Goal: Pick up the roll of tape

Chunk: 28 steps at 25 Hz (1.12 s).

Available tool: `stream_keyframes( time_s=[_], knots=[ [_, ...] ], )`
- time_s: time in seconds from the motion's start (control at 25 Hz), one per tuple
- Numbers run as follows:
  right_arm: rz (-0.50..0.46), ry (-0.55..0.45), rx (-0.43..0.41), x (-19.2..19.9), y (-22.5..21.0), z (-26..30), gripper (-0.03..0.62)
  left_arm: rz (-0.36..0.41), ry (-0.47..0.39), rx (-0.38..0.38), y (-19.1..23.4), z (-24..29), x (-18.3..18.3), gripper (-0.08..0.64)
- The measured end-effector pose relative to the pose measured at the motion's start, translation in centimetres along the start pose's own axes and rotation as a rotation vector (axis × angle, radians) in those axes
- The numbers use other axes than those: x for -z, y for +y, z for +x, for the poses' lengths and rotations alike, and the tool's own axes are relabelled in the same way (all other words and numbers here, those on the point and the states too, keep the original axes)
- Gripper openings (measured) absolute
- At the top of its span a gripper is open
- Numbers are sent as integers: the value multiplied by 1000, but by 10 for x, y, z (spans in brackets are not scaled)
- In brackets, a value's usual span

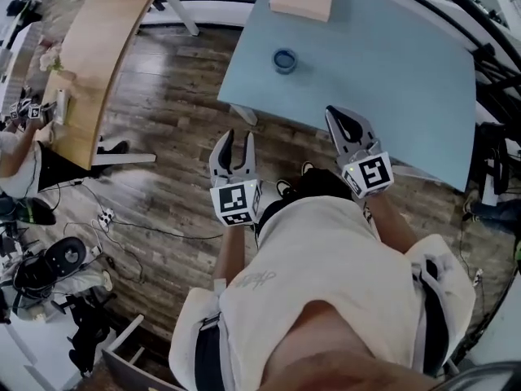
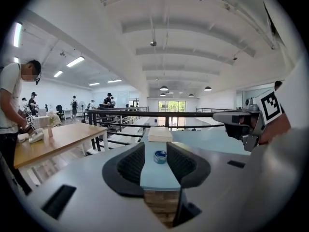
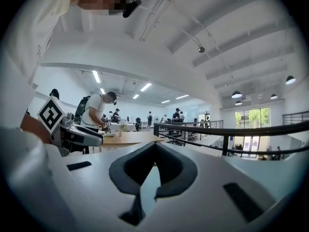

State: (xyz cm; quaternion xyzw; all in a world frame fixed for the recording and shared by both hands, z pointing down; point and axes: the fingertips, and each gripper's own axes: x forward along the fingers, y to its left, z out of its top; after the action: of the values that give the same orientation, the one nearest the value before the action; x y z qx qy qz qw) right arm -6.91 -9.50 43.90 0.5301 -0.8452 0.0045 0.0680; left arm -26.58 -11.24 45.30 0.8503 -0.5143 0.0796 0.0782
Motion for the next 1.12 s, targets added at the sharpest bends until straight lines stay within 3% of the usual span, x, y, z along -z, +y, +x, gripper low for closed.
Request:
stream_keyframes(
  time_s=[0.16,0.4,0.56,0.72,0.92,1.12],
  knots=[
    [38,29,34,14,-15,5,8,-6,49,31,-2,24,15,152],
    [88,10,53,32,-35,37,8,16,77,51,10,66,10,152],
    [87,-16,51,29,-60,66,8,-15,80,74,13,95,-6,152],
    [112,-34,63,24,-93,91,8,4,77,81,16,129,-23,152],
    [133,-12,-9,23,-116,110,8,5,102,123,4,170,-33,152],
    [65,48,-37,40,-120,120,8,17,113,166,-7,194,-33,152]
  ],
)
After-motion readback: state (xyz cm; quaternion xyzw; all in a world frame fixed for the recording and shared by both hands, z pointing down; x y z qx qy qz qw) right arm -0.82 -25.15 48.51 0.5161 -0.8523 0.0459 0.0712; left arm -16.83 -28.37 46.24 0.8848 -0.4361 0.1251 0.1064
